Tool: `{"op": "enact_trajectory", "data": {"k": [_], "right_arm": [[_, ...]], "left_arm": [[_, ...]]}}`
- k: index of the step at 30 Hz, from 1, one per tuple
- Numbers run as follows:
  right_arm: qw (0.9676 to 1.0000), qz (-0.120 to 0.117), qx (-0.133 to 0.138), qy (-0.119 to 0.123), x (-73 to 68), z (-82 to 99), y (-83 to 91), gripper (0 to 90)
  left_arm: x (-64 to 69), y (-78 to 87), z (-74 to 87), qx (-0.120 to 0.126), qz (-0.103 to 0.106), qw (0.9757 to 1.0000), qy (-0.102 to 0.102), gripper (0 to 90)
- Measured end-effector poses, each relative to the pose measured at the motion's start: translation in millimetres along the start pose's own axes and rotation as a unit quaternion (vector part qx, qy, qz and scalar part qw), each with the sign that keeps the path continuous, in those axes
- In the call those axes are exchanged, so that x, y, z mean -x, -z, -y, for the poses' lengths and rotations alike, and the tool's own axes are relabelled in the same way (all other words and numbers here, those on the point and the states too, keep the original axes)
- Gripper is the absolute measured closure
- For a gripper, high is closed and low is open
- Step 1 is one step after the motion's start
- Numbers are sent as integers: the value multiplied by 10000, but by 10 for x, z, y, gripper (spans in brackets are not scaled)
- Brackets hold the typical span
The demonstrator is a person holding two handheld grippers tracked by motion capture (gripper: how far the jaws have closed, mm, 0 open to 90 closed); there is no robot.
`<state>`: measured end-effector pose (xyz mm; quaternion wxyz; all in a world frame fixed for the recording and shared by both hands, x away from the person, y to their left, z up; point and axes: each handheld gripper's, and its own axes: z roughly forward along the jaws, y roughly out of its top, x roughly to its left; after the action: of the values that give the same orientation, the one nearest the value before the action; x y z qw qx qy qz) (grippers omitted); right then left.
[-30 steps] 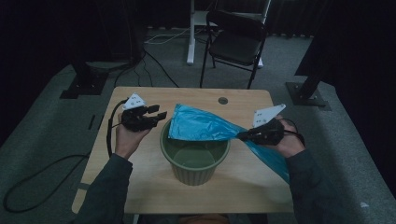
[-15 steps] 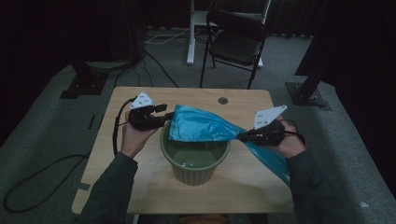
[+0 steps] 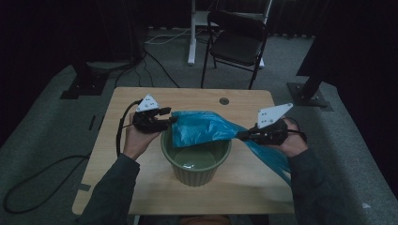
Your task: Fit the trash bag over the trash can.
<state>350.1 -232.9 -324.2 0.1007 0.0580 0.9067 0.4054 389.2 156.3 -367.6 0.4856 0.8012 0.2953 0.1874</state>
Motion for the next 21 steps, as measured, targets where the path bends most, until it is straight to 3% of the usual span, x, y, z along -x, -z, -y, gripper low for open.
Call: {"op": "enact_trajectory", "data": {"k": [21], "right_arm": [[9996,-263,-12,125,25,-224,-352,892]], "left_arm": [[135,-20,-34,18,279,9993,-246,539]]}}
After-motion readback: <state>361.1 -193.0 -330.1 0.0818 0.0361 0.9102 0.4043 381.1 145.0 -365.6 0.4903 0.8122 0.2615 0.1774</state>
